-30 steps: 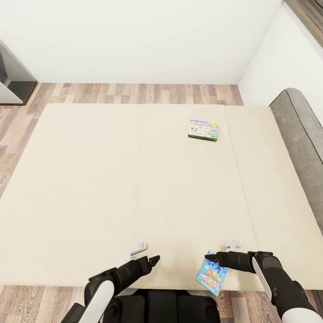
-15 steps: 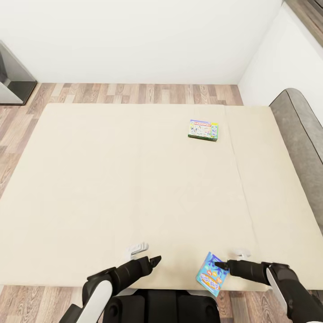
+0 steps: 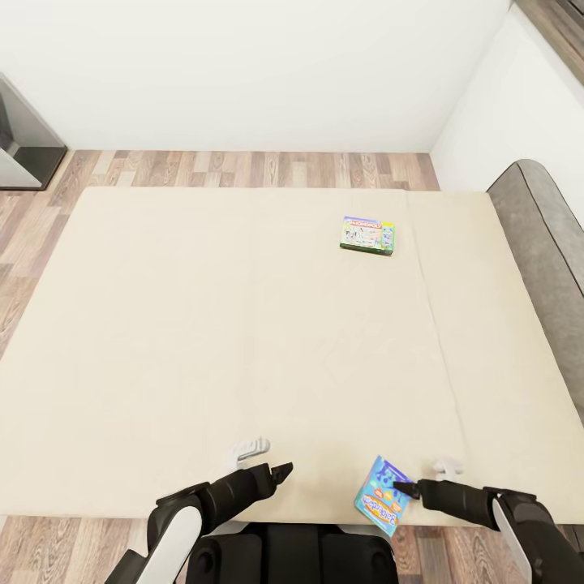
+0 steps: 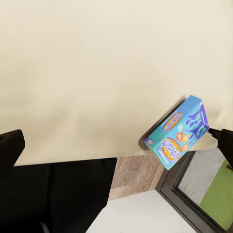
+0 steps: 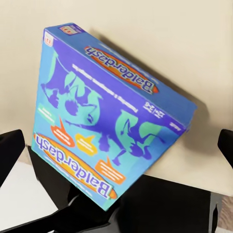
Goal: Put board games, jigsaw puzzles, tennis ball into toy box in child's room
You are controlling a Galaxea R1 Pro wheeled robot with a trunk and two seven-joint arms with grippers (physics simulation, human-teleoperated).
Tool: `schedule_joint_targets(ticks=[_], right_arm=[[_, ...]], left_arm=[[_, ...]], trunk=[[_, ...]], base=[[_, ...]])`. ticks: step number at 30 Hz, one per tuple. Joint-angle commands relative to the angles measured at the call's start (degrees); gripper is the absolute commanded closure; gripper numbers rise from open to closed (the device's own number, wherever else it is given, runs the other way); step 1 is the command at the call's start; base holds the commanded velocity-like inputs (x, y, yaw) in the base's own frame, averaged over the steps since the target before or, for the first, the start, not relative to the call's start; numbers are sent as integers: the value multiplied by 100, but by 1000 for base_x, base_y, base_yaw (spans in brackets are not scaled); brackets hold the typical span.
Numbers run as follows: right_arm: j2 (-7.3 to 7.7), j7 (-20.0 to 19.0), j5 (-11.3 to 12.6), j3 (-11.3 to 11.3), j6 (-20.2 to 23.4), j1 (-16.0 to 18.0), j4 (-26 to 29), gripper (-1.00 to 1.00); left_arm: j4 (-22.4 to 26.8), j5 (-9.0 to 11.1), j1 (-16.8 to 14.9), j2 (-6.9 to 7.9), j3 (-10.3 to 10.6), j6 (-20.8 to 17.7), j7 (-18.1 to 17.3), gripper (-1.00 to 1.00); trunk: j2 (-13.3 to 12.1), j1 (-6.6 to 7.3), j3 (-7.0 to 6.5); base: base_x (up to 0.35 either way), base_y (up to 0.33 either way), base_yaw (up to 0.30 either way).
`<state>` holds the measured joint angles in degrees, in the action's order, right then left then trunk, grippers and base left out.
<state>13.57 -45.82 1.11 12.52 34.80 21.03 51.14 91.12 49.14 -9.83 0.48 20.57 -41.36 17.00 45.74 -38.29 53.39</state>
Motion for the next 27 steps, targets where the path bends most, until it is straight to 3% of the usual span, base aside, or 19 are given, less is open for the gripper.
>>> schedule_joint_targets(ticks=[1,8,14,17,27], right_arm=[[7,-59,13,15,42,3,10,-100],[51,-231,26,74,42,5,117,-100],[72,-321,32,278,52,-14,300,-100],[78,-348,25,417,142,-27,390,-100],[89,-369,14,542,496,-55,465,-100]], left_arm=[[6,60,-3,4,9,-7,58,-100],[2,60,-2,5,9,-11,58,-100],[-5,60,-2,5,9,-12,62,-100],[-8,60,-2,5,9,-12,62,-100],[-14,60,-2,5,8,-13,65,-100]], trunk=[[4,-1,3],[4,-1,3],[4,-1,3],[4,-1,3],[4,-1,3]], base=[[0,0,0],[0,0,0],[0,0,0],[0,0,0],[0,0,0]])
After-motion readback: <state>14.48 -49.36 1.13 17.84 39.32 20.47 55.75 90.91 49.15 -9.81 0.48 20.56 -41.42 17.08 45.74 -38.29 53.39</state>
